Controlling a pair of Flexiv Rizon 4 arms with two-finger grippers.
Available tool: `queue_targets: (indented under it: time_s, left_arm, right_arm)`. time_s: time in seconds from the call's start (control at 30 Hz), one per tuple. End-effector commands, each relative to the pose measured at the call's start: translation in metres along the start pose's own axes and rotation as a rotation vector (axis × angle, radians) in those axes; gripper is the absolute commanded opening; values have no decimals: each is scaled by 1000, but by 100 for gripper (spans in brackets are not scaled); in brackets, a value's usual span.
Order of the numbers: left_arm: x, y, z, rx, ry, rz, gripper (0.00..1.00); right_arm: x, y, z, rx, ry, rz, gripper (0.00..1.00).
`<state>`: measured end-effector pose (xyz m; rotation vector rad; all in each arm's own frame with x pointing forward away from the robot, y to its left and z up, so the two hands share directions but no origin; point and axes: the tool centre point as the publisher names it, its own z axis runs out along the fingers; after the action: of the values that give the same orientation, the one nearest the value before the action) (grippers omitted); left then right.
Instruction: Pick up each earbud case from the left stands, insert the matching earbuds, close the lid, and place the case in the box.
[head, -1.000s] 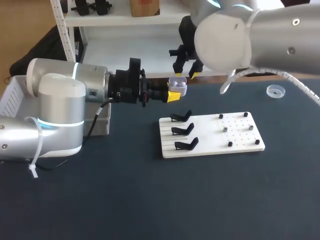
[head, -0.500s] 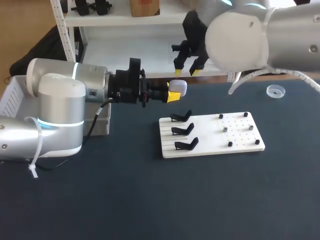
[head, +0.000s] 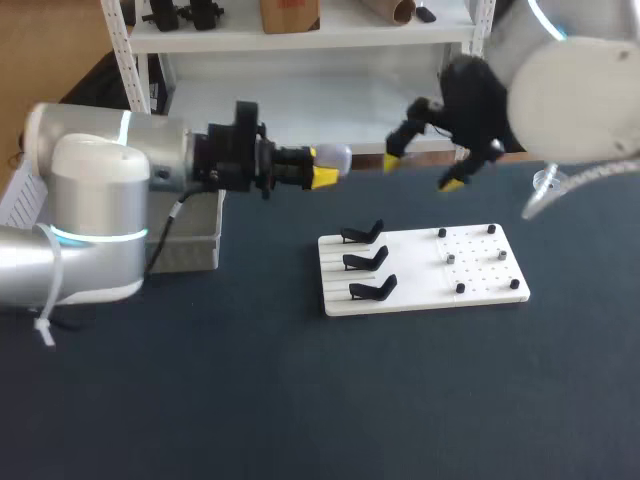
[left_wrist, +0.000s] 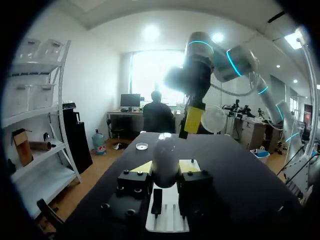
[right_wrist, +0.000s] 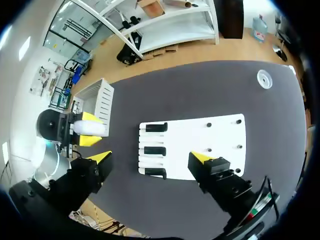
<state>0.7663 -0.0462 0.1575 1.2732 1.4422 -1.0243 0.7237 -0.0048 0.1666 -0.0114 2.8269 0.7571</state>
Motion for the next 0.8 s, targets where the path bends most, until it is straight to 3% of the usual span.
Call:
queue_targets:
  time_s: [0.03, 0.43, 0.6, 0.8]
  left_arm:
    - [-14, -5, -48, -46, 30, 17, 0]
    - [0, 37, -145, -81, 27, 86, 0]
    - [31, 61, -174, -105, 55, 30, 0]
    - [72, 71, -205, -178, 140, -60, 0]
  right_arm:
    - [29, -24, 5, -32, -76, 35, 100]
    - [73, -46, 25, -40, -15, 153, 100]
    - [86, -49, 29, -50, -8, 190, 100]
    - [99, -58, 30, -37, -11, 243, 100]
